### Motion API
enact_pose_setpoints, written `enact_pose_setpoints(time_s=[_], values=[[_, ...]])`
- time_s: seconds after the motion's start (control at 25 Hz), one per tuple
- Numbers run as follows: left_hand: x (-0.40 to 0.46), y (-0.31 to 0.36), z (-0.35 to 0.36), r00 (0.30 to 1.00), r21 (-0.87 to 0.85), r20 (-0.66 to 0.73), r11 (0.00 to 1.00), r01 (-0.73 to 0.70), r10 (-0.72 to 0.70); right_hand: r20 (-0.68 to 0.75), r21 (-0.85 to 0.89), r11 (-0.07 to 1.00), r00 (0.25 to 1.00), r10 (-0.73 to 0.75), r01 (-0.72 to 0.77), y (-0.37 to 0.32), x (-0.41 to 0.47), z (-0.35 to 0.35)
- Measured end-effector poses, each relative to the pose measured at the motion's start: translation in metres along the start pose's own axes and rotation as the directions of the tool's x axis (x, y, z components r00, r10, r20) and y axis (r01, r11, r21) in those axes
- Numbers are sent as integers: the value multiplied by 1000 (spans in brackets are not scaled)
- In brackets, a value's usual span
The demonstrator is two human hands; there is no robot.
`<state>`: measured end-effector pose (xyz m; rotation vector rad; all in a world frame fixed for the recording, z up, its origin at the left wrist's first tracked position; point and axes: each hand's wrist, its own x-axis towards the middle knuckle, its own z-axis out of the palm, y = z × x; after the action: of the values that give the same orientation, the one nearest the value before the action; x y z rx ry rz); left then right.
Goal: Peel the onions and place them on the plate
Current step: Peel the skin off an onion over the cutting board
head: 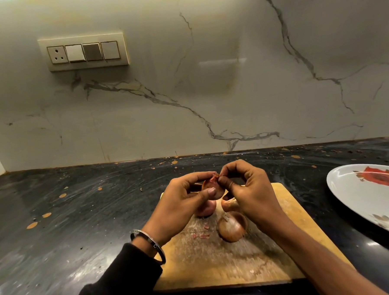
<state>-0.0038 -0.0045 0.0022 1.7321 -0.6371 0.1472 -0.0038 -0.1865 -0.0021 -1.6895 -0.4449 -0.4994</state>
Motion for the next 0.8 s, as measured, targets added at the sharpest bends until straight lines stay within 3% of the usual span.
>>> enact_pose_setpoints(time_s=[0.2, 0.36, 0.48, 0.6, 0.8], values=[[-1, 4, -3, 1000, 36, 1, 999, -11, 11, -9, 13, 1000, 1000, -12, 12, -2, -2, 1], [1, 0, -1, 1000, 70, 1, 998, -6, 6, 41, -50, 997, 998, -50, 52, -2, 1, -2], [-1, 1, 0, 1000, 115, 10, 993, -8, 7, 111, -85, 996, 994, 3, 7, -3, -1, -3], [-2, 4, 2, 1000, 48, 26, 999, 17, -18, 166, -79, 996, 985, 48, -36, -2, 0, -2], [-1, 5, 5, 997, 18, 49, 998, 57, -58, 114, -4, 997, 990, 78, -78, 1, 0, 4]])
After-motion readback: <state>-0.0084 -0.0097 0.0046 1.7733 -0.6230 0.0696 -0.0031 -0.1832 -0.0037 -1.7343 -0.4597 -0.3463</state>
